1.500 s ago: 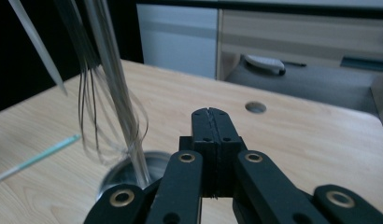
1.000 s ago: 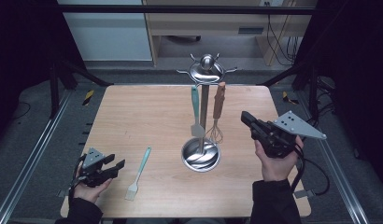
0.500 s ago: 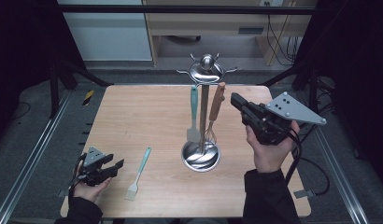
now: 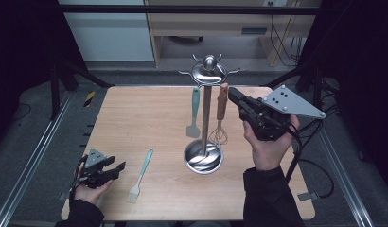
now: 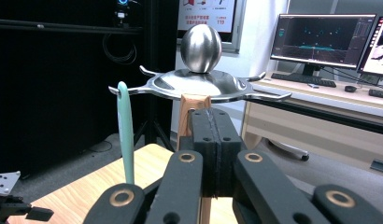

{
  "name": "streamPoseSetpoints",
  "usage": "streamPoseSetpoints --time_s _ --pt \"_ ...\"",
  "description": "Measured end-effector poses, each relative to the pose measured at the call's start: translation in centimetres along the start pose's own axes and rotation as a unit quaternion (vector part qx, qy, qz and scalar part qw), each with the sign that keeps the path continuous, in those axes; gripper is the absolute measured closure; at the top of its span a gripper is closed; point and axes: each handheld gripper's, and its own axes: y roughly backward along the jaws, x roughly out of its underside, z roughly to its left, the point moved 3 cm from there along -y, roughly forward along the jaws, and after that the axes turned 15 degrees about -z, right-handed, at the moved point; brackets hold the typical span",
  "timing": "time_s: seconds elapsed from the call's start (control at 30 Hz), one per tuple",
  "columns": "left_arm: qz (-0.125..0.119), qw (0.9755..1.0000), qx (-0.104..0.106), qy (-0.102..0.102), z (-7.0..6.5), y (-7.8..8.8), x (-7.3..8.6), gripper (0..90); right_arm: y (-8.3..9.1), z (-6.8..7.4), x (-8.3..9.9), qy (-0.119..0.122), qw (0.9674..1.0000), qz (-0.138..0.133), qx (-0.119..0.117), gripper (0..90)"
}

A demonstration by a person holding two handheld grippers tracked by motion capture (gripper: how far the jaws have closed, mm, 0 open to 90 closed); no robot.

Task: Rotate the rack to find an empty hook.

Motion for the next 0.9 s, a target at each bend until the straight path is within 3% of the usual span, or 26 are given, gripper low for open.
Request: streamPoseSetpoints --time_s 0.2,0.37,0.53,0.63,0.9 --pt "0.001 1.0000 0.007 -0.004 -0.1 -0.1 0.0 48.8 0.0 0.2 -0.1 0.001 1.0000 0.001 -0.006 90.0" --pt "-0.002 0.9997 0.013 -0.019 -0.2 -0.2 0.1 49.9 -0.2 0.9 -0.1 0.003 0.9998 0.002 -0.019 90.0" --pt "-0.002 0.9996 0.019 -0.021 -0.1 -0.4 0.2 50.1 -0.5 1.8 0.0 0.002 0.9995 0.001 -0.031 90.0" --pt "-0.015 0.9990 0.025 -0.034 -0.2 -0.4 0.2 52.6 -0.8 2.3 0.0 0.000 0.9993 -0.002 -0.038 90.0" --pt "-0.016 0.9991 0.027 -0.027 -0.3 -0.4 0.2 52.8 -1.5 3.4 0.2 0.000 0.9987 -0.001 -0.051 90.0"
